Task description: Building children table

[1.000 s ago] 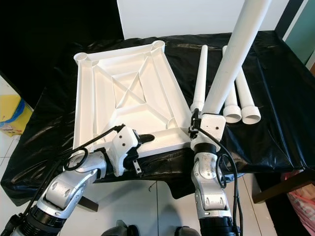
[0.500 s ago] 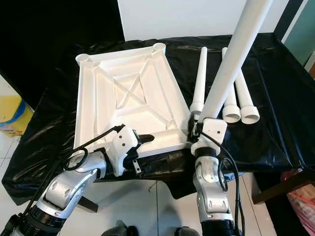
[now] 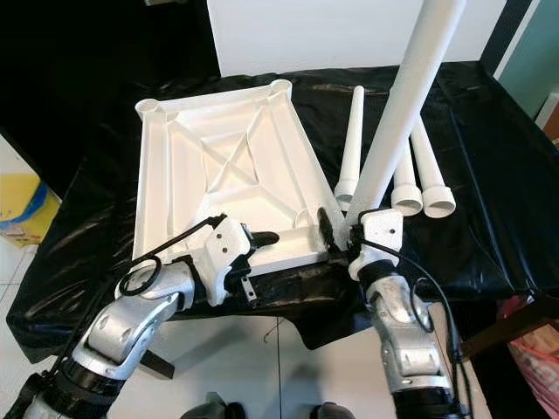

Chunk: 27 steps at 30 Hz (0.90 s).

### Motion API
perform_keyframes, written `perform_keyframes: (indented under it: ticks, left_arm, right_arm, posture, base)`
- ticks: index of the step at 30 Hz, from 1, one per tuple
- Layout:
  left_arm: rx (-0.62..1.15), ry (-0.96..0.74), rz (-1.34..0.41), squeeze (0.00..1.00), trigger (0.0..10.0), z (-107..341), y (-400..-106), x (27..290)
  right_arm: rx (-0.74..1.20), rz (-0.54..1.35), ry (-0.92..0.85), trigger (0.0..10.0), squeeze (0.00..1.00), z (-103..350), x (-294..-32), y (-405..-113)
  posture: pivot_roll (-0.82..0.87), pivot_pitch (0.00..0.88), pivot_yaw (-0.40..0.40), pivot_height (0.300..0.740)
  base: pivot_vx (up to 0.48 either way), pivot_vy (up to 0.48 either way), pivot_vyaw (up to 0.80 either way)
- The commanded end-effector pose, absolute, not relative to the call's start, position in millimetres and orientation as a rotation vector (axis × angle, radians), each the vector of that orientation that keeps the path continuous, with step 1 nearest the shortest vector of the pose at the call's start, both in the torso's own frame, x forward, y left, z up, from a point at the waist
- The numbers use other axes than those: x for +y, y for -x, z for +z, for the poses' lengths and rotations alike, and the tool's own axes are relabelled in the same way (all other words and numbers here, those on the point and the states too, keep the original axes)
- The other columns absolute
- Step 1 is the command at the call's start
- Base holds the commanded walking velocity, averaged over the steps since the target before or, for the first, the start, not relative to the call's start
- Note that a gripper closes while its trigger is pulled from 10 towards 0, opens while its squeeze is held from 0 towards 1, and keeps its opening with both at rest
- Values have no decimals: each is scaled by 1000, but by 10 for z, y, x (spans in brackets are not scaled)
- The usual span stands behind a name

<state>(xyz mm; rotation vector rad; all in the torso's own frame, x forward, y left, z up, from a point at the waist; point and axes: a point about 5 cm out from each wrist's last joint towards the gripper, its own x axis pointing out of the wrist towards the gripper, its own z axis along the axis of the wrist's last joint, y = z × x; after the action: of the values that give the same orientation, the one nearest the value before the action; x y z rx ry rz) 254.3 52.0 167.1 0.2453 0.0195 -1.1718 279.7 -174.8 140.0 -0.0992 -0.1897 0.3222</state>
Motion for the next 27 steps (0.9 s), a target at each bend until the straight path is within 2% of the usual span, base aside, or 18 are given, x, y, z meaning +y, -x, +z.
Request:
perform_keyframes:
  ticks: [1, 6, 18, 19, 22, 23, 24, 25, 27]
  left_arm:
    - [18, -257, -1076, 0, 10000, 1658, -2606, 544]
    - [15, -277, -1055, 0, 10000, 1632, -2636, 479]
    - [9, -273, -1051, 0, 10000, 1636, -2646, 453]
    - [8, -273, -1056, 0, 10000, 1641, -2644, 444]
    - [8, -273, -1056, 0, 10000, 1641, -2644, 444]
    - [7, -272, -1059, 0, 10000, 1645, -2642, 439]
    - [7, -272, -1059, 0, 10000, 1645, -2642, 439]
    - [7, -273, -1062, 0, 10000, 1645, -2641, 439]
    - [8, -275, -1063, 0, 10000, 1641, -2642, 443]
  right_arm:
    - [-161, 359, 89, 10000, 0, 1353, -1772, -2802]
    - [-117, 457, 167, 10000, 0, 1328, -1881, -2926]
    - [-83, 547, 207, 10000, 0, 1327, -1953, -3055]
    - [-83, 561, 218, 7725, 0, 1324, -1953, -3075]
    - [-83, 561, 218, 7725, 0, 1324, -1953, -3075]
    - [-81, 568, 224, 2000, 0, 1318, -1957, -3089]
    - [-81, 568, 224, 2000, 0, 1318, -1957, -3089]
    - [-77, 576, 230, 0, 0, 1301, -1966, -3098]
    - [-73, 578, 231, 0, 0, 1276, -1976, -3101]
  posture:
    - [-19, 86, 32, 740]
    - [-17, 81, 30, 740]
    - [-9, 69, 32, 740]
    - [-6, 68, 32, 740]
    - [-6, 68, 32, 740]
    - [-4, 68, 32, 740]
    - [-4, 68, 32, 740]
    - [-1, 68, 34, 740]
    - [0, 64, 39, 740]
  base:
    - [0, 0, 0]
    - [0, 0, 0]
    - [0, 0, 0]
    - [0, 0, 0]
    - [0, 0, 0]
    - [0, 0, 0]
    - [0, 0, 0]
    - [0, 0, 0]
    - [0, 0, 0]
